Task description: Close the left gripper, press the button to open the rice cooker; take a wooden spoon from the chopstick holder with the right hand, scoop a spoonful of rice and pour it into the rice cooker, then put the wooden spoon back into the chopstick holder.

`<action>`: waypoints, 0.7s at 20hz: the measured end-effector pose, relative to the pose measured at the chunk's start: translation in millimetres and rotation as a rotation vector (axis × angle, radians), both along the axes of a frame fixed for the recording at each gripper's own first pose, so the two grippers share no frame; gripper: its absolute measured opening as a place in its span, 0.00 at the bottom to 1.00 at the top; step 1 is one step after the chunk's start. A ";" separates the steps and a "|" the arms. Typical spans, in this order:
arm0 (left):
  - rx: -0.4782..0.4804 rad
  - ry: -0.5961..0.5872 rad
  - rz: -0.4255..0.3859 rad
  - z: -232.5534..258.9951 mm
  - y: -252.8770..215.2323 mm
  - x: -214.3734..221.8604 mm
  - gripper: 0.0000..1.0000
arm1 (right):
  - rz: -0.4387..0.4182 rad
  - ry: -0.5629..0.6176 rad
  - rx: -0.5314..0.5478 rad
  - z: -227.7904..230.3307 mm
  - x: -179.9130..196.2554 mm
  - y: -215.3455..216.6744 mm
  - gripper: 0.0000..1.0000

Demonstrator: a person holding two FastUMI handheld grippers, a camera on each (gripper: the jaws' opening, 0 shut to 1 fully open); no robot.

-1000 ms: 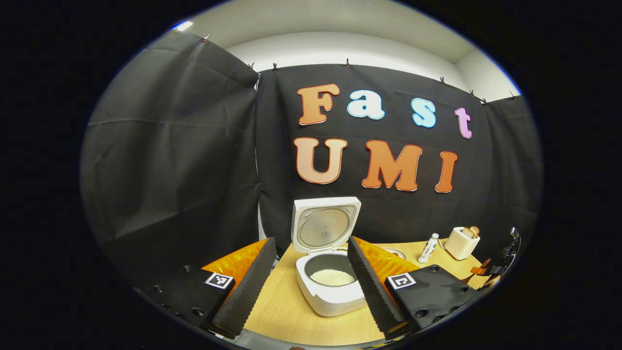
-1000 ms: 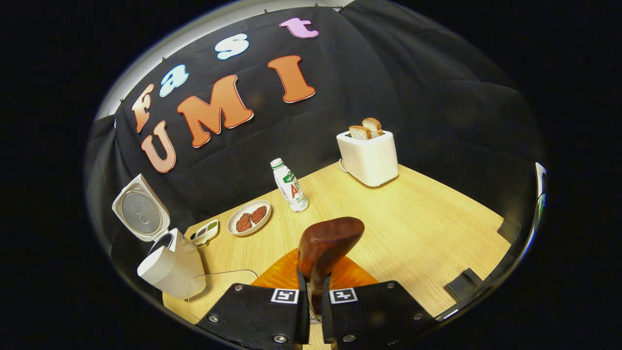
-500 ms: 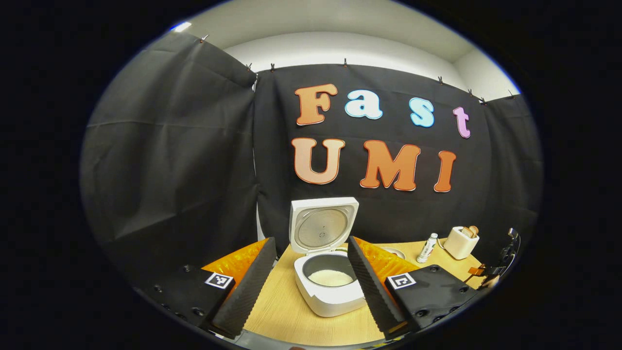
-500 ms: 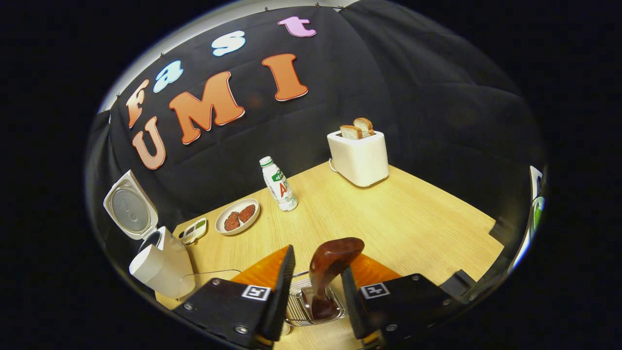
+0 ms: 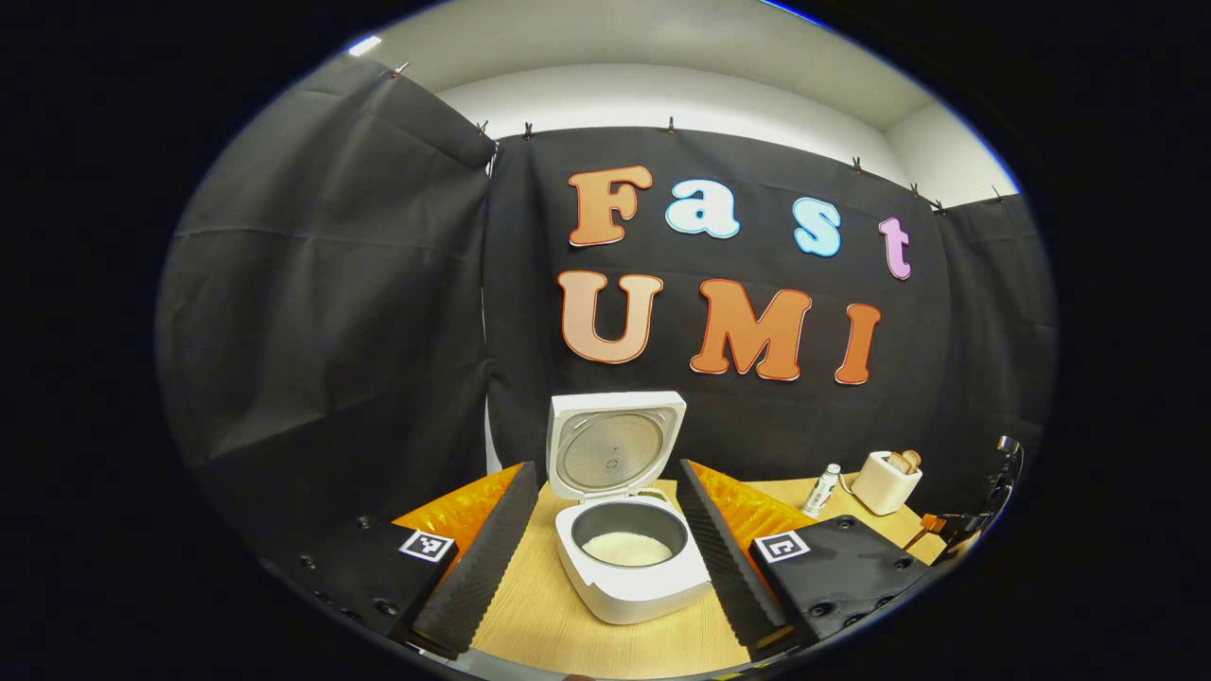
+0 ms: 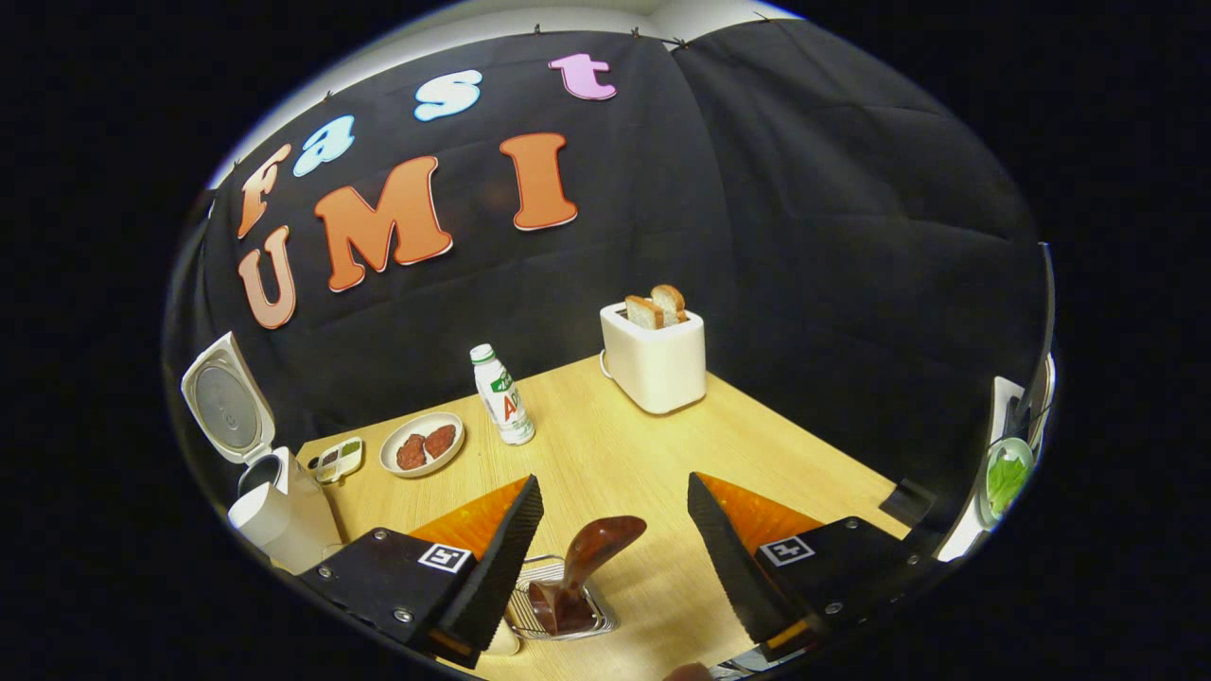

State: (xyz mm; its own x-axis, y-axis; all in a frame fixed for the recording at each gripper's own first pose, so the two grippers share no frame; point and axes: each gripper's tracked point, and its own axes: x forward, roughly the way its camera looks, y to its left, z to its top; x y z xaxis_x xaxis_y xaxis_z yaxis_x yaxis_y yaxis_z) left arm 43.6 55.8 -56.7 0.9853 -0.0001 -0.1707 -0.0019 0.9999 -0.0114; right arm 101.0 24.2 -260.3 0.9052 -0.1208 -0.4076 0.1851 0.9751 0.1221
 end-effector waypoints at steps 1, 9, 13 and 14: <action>0.002 -0.003 -0.003 1.5 -1.3 3.6 1.00 | -0.005 -0.012 -0.010 9.2 0.1 -2.0 0.95; -0.033 -0.037 -0.053 40.4 -25.5 73.3 1.00 | 0.027 -0.094 0.014 72.5 -2.3 18.2 0.95; -0.039 -0.014 -0.080 54.8 -30.0 118.2 0.99 | 0.041 -0.105 0.001 85.1 -3.6 24.1 0.95; -0.025 -0.010 -0.075 57.9 -27.3 129.5 0.99 | 0.046 -0.111 -0.008 89.7 -4.6 25.0 0.95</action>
State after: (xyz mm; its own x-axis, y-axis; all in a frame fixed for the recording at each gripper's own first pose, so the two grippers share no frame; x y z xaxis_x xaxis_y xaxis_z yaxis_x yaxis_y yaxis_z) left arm 173.1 28.5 1.2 0.9840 -0.0785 -0.1601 0.0736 0.9966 -0.0363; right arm 96.4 49.3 -170.6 0.9493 -0.0810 -0.3038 0.1261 0.9832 0.1318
